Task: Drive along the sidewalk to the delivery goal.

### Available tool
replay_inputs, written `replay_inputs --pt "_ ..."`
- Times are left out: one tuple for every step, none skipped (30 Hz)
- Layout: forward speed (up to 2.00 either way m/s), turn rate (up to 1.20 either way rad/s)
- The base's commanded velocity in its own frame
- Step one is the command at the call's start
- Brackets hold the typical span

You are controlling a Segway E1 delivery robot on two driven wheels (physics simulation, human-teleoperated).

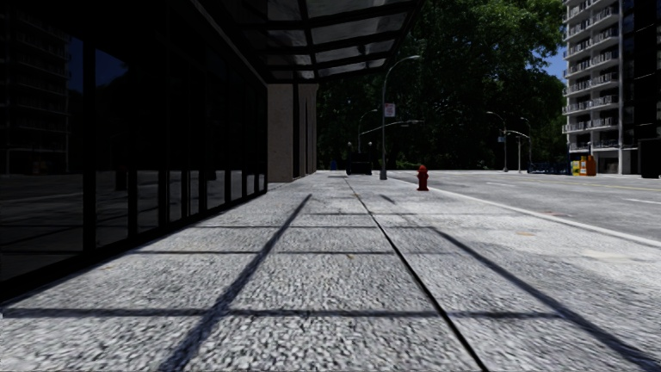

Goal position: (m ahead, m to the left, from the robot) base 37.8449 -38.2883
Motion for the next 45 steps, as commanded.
replay_inputs --pt "2.00 0.00" --pt "2.00 0.00" --pt "2.00 0.00" --pt "2.00 0.00" --pt "2.00 0.00" --pt "2.00 0.00" --pt "2.00 0.00" --pt "2.00 0.00" --pt "2.00 0.00" --pt "2.00 0.00" --pt "2.00 0.00" --pt "2.00 0.00" --pt "2.00 0.00" --pt "2.00 0.00" --pt "2.00 0.00" --pt "2.00 0.00" --pt "2.00 0.00" --pt "2.00 0.00" --pt "2.00 0.00" --pt "2.00 0.00" --pt "2.00 0.00" --pt "2.00 0.00" --pt "2.00 0.00" --pt "2.00 0.00" --pt "2.00 0.00" --pt "2.00 0.00" --pt "2.00 0.00" --pt "2.00 0.00" --pt "2.00 0.00" --pt "2.00 0.00" --pt "2.00 0.00" --pt "2.00 0.00" --pt "2.00 0.00" --pt "2.00 0.00" --pt "2.00 0.00" --pt "2.00 0.00" --pt "2.00 0.00" --pt "2.00 0.00" --pt "2.00 0.00" --pt "2.00 0.00" --pt "2.00 0.00" --pt "2.00 0.00" --pt "2.00 0.00" --pt "2.00 0.00" --pt "2.00 0.00"
